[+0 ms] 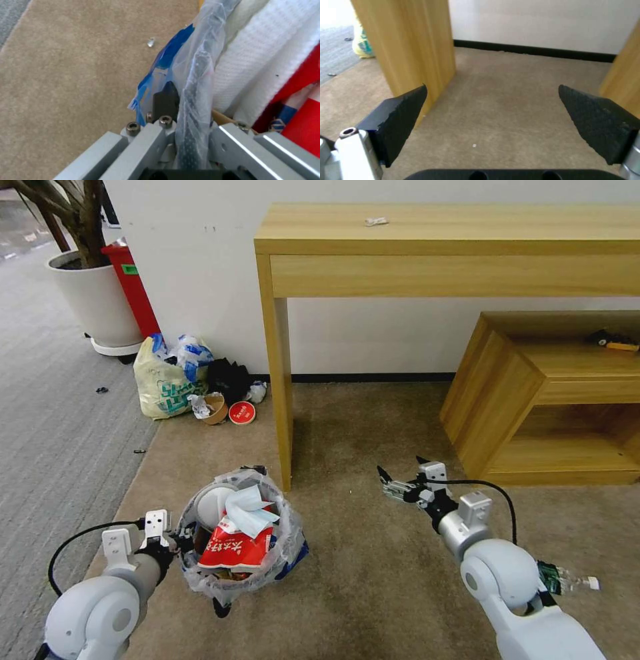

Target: Pick up the trash bin and place the garbage on the floor into it.

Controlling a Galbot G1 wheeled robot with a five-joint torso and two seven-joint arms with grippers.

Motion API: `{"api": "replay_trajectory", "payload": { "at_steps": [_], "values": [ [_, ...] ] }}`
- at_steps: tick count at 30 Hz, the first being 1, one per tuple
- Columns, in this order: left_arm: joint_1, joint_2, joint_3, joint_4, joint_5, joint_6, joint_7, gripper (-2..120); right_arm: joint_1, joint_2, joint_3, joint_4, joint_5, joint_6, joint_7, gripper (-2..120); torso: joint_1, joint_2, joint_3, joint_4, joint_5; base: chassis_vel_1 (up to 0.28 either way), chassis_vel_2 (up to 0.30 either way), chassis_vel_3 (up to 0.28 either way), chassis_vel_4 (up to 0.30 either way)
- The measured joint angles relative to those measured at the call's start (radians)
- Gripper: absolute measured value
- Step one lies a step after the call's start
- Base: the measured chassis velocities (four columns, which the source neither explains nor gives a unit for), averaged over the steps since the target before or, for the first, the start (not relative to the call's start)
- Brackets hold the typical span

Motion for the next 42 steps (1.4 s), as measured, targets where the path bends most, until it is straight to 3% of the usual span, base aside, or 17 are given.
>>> {"api": "replay_trajectory", "payload": {
  "at_steps": [13, 21, 28, 32, 42],
  "values": [
    [0.033, 0.0, -0.001, -0.034, 0.013, 0.0, -0.002, 0, -0.071, 0.035, 0.076, -0.034, -0.026, 0.046, -0.029, 100, 0.0, 0.0, 0.0, -0.0004, -0.0005, -0.201, -0.185, 0.2, 0.195],
    [0.045, -0.011, 0.001, -0.044, 0.022, 0.0, -0.002, 0, -0.088, 0.036, 0.103, -0.12, -0.009, 0.055, -0.025, 100, 0.0, 0.0, 0.0, -0.0003, 0.0001, -0.187, -0.193, 0.179, 0.192],
    [0.061, -0.023, -0.004, -0.051, 0.035, 0.0, 0.002, 0, -0.043, 0.029, 0.115, -0.347, 0.042, 0.026, -0.029, 100, 0.0, 0.0, 0.0, -0.0001, -0.0001, -0.059, -0.062, 0.048, 0.049],
    [0.06, -0.025, -0.002, -0.05, 0.037, 0.0, 0.002, 0, -0.02, 0.024, 0.101, -0.427, 0.11, -0.026, -0.026, 100, 0.0, 0.0, 0.0, 0.0, -0.0001, 0.0, 0.0, 0.0, 0.0],
    [0.053, -0.021, 0.008, -0.048, 0.037, 0.0, -0.001, 0, 0.091, 0.061, 0.022, -0.623, 0.124, -0.08, 0.022, 100, 0.0, 0.0, 0.0, -0.0001, 0.0, 0.0, 0.0, 0.0, 0.0]
  ]
}}
